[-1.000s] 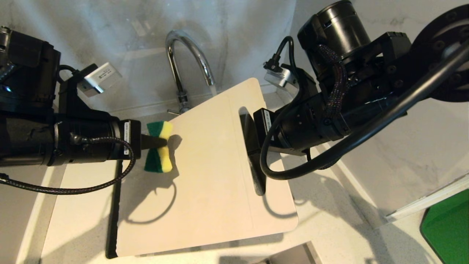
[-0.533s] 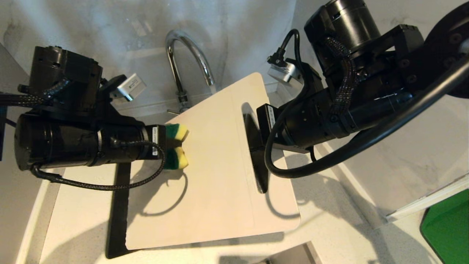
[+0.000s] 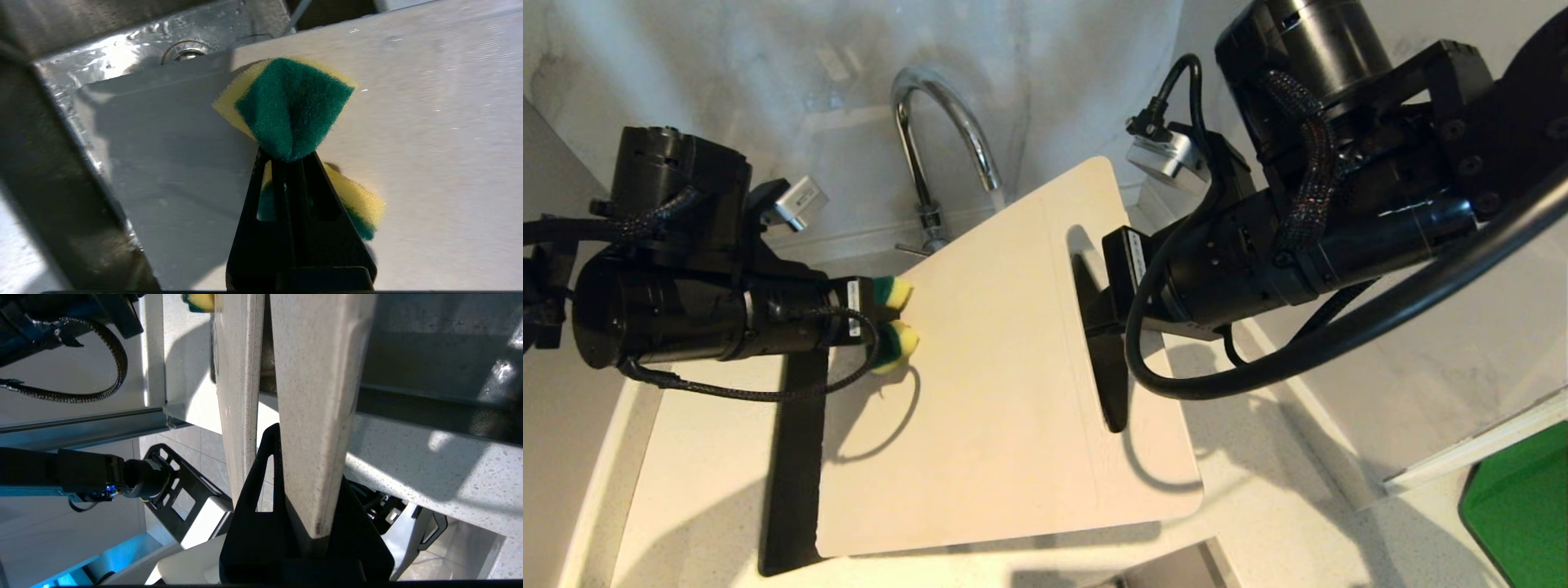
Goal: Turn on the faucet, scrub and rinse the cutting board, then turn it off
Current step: Scrub the cutting board underwater
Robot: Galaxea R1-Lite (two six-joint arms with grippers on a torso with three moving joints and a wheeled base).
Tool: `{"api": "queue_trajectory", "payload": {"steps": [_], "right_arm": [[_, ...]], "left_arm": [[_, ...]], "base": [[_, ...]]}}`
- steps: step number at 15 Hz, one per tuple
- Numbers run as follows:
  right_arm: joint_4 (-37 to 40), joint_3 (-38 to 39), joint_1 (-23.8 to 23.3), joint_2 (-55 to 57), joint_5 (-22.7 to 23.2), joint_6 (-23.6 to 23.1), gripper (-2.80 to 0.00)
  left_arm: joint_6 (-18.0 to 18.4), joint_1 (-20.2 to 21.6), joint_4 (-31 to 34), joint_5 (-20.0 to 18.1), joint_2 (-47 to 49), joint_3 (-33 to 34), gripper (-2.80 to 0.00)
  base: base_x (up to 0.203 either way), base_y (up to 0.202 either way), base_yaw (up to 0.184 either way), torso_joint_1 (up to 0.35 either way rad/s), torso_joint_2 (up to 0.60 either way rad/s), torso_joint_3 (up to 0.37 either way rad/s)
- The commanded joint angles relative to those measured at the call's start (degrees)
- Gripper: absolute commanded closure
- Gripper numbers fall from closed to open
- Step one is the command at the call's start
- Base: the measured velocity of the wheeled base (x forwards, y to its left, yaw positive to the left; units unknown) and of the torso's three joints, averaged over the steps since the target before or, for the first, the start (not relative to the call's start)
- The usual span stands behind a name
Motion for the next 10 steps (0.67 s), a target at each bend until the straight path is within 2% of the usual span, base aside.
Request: {"api": "queue_trajectory", "payload": {"steps": [1, 10], "right_arm": [[0.1, -0.3, 0.0, -0.1, 0.1, 0.1, 0.00], [0.1, 0.0, 0.0, -2.1, 0.1, 0.1, 0.00]], "left_arm": [[0.7, 1.3, 0.0, 0.0, -1.3, 1.7, 0.00], [1.2, 7.0, -0.2, 0.0, -3.5, 9.3, 0.00]], "base": [[0.000, 0.000, 0.000, 0.000, 0.00, 0.000], [0.000, 0.000, 0.000, 0.000, 0.00, 0.000]]}}
